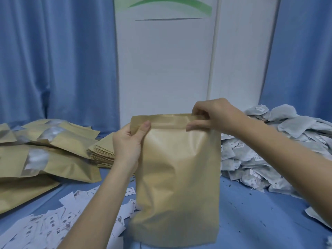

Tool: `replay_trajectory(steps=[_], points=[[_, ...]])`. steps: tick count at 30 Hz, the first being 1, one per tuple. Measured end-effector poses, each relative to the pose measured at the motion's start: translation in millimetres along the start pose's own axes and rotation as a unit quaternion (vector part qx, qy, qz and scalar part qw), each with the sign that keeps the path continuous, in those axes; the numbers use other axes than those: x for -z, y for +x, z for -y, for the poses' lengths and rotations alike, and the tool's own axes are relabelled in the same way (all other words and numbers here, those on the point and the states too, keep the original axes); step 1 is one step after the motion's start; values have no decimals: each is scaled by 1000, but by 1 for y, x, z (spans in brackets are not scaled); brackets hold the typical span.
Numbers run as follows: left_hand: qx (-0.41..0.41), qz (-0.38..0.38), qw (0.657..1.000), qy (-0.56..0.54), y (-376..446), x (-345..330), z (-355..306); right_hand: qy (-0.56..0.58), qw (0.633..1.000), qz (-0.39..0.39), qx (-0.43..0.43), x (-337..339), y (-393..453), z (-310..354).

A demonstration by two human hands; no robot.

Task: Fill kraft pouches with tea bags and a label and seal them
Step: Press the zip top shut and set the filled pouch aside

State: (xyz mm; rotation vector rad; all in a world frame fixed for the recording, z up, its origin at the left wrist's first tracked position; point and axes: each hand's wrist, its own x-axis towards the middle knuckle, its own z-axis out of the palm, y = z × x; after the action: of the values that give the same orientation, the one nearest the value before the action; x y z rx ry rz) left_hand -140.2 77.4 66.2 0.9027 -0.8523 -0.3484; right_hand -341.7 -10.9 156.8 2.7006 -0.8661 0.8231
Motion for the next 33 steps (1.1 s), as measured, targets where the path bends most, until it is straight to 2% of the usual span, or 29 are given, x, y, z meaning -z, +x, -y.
replay_trajectory(steps=[5,8,13,19,23,25,29,33], points=[[-51,-3,998,43,-6,-16,7,-18,996,-35,82,-10,6,24],[-57,7,997,55,-12,-22,9,77,996,43,29,-13,18,43],[-22,67,998,7,-16,-10,8,114,990,76,16,-11,23,42],[-69,-1,994,90,-18,-10,8,93,989,117,4,-10,27,52],[-126,-52,981,137,-20,-14,12,42,995,87,18,-16,28,58],[-114,-36,988,101,-20,-12,12,56,994,86,28,-14,27,55],[-19,57,997,38,-16,-11,7,78,990,103,57,-12,24,53],[-27,22,997,74,-10,-9,6,37,990,127,39,-8,23,46]])
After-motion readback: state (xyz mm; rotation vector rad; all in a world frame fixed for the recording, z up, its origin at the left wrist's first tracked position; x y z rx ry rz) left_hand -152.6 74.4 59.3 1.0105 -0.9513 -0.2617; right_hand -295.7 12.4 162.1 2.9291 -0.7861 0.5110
